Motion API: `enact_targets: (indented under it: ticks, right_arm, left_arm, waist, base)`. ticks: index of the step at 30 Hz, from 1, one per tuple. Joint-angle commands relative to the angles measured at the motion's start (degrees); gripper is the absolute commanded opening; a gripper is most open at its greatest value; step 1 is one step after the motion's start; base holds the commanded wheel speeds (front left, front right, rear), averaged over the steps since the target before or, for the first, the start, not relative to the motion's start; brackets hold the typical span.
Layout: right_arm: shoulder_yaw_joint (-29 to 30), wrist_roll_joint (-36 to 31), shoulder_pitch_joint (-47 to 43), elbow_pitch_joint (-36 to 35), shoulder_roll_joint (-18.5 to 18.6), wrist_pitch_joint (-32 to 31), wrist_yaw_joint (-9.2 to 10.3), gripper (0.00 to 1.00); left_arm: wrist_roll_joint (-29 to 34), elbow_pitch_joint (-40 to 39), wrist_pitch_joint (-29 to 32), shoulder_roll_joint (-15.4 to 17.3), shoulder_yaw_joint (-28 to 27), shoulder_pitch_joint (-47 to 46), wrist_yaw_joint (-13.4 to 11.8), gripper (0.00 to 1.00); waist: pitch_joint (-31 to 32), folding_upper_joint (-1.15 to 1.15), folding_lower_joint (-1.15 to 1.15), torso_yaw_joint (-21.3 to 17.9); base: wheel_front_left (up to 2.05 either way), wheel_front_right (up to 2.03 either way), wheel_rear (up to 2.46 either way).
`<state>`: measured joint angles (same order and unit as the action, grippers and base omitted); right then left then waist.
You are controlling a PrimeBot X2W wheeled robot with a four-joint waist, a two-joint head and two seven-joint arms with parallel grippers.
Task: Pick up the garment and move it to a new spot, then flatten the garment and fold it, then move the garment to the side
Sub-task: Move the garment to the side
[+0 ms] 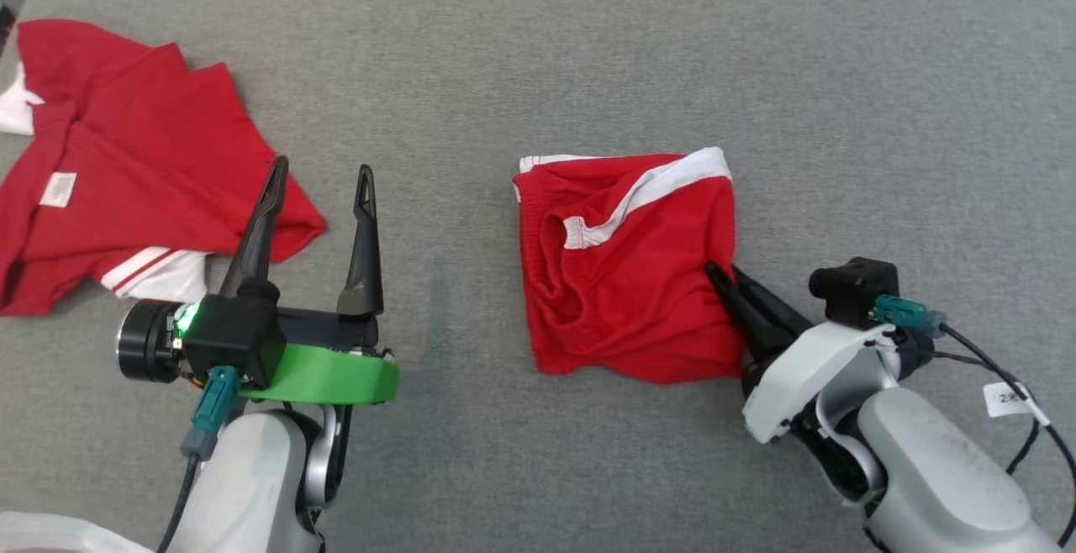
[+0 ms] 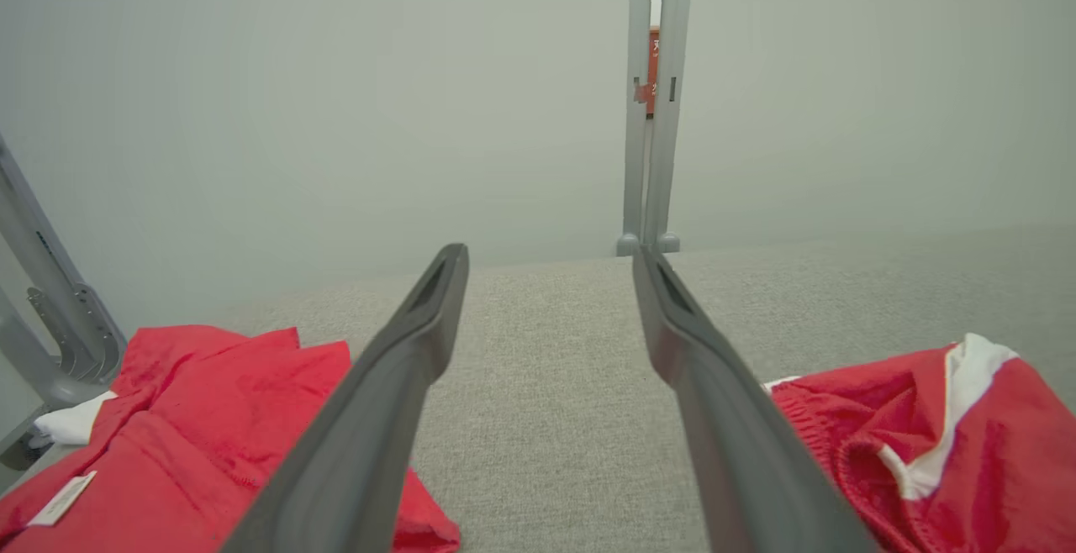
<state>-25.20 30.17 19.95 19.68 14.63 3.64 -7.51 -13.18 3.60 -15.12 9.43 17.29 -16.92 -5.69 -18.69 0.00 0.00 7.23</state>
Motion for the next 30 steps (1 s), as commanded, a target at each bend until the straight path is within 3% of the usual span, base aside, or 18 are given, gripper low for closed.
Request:
enact_targets:
  ticks: [1,6,12,22,29,30]
  right_arm:
    - [-0.06,0.65,0.91,-0.35,1.74,0.81,0.04,0.00]
    - [0.11,3.17,4.52,0.30,8.30,2.64,0.04,0.00]
    - [2.94,7.70,12.59,3.70,16.21,4.07,0.04,0.00]
    - [10.24,10.67,24.23,18.25,28.39,6.46,0.04,0.00]
    - [11.98,9.33,29.37,25.84,29.46,7.70,0.04,0.01]
    - [12.31,8.90,29.88,26.90,29.06,8.44,0.04,0.49]
  left_arm:
    - [0.79,-0.63,-0.01,0.22,0.43,-1.40,0.43,1.00]
    - [2.34,-2.90,0.75,0.46,3.00,-4.59,2.14,1.00]
    - [4.49,-5.25,3.13,0.32,5.67,-10.13,3.58,1.00]
    - [6.54,-8.46,4.14,-1.24,10.03,-17.43,6.09,1.00]
    - [6.94,-9.30,3.86,-1.30,10.85,-18.63,6.04,1.00]
    - [6.79,-9.10,3.73,-1.18,10.73,-18.39,5.84,1.00]
  waist:
    - [-1.74,0.00,0.00,-5.15]
    - [-6.19,0.00,0.00,-11.13]
    - [-12.99,0.00,0.00,-14.34]
    - [-19.69,0.00,0.00,-11.25]
    - [-20.54,0.00,0.00,-10.34]
    - [-20.29,0.00,0.00,-10.47]
  base:
    - [0.00,0.00,0.00]
    - [0.00,0.00,0.00]
    - [0.00,0.00,0.00]
    - [0.00,0.00,0.00]
    - [0.00,0.00,0.00]
    - [0.00,0.00,0.00]
